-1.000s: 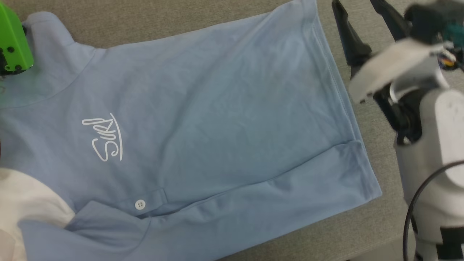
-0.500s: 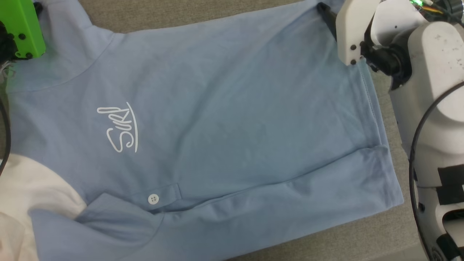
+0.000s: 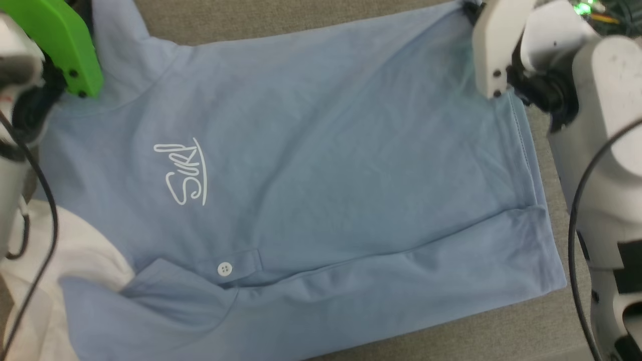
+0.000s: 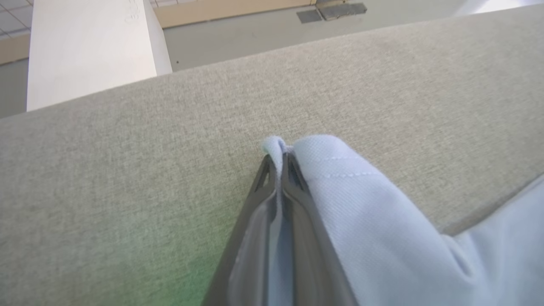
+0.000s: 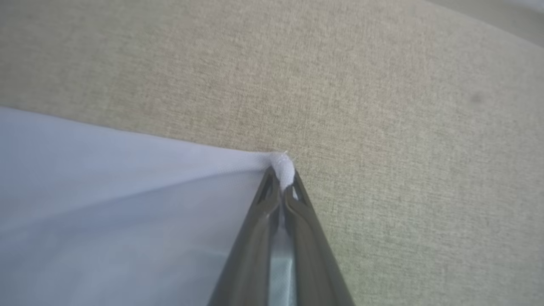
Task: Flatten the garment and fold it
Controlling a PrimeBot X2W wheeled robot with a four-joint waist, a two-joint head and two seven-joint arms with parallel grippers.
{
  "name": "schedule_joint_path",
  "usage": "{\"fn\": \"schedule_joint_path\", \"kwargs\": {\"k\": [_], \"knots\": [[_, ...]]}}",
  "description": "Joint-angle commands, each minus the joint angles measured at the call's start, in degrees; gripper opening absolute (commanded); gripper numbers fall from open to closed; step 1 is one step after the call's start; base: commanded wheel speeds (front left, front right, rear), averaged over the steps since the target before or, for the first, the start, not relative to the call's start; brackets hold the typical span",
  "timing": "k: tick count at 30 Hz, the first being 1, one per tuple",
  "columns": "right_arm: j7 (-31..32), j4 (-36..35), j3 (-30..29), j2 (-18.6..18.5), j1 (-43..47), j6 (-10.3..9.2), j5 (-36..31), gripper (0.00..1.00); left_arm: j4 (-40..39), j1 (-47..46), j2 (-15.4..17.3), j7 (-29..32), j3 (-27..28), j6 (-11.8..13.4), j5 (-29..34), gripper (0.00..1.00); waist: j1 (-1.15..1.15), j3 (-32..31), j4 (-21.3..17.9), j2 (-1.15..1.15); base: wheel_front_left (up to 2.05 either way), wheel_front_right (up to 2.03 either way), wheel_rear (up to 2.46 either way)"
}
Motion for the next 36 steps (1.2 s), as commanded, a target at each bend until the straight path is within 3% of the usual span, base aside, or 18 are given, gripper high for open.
{"fn": "schedule_joint_path", "kwargs": {"k": [1,3,9,15,25,35,36], "knots": [[-3.78,-1.29,0.73,-0.71,2.48,-0.10,1.05,0.00,-0.55,2.20,-0.42,-4.24,0.46,-1.21,0.76,0.00,0.00,-2.17,1.16,0.00,0.00,0.00,0.00],[-8.97,-3.05,1.54,-1.80,4.96,-0.10,1.74,0.00,-1.57,4.71,-0.99,-9.94,1.34,-2.60,0.58,0.00,0.00,-4.00,1.75,0.00,0.00,0.00,0.00],[-22.93,-6.85,2.84,-4.98,12.96,-0.10,2.68,0.00,-6.26,14.62,-1.84,-23.96,3.88,-3.44,0.44,0.00,0.00,-10.57,3.55,0.00,0.00,0.00,0.00],[-29.55,-8.91,2.97,-7.16,20.42,-0.10,3.71,0.00,-12.43,27.52,-1.37,-30.47,5.91,-2.52,-2.02,0.00,0.00,-16.53,5.18,0.00,0.00,0.00,0.00],[-27.83,-9.70,-0.38,-10.40,31.71,-0.10,3.63,0.00,-19.50,48.36,-1.25,-33.65,9.61,0.47,-10.27,0.00,0.00,-23.31,8.17,0.00,0.00,0.00,0.00],[-19.44,-11.81,-0.50,-14.34,39.88,-0.10,4.04,0.00,-20.55,61.39,-2.25,-33.79,9.41,1.37,-15.40,0.00,0.00,-25.50,10.71,0.00,0.00,0.00,0.00],[-16.53,-12.28,0.59,-15.48,41.53,-0.10,4.49,0.00,-20.01,63.52,-2.73,-32.72,7.84,1.04,-16.15,0.00,0.00,-25.33,11.18,0.00,0.00,0.00,0.00]]}}
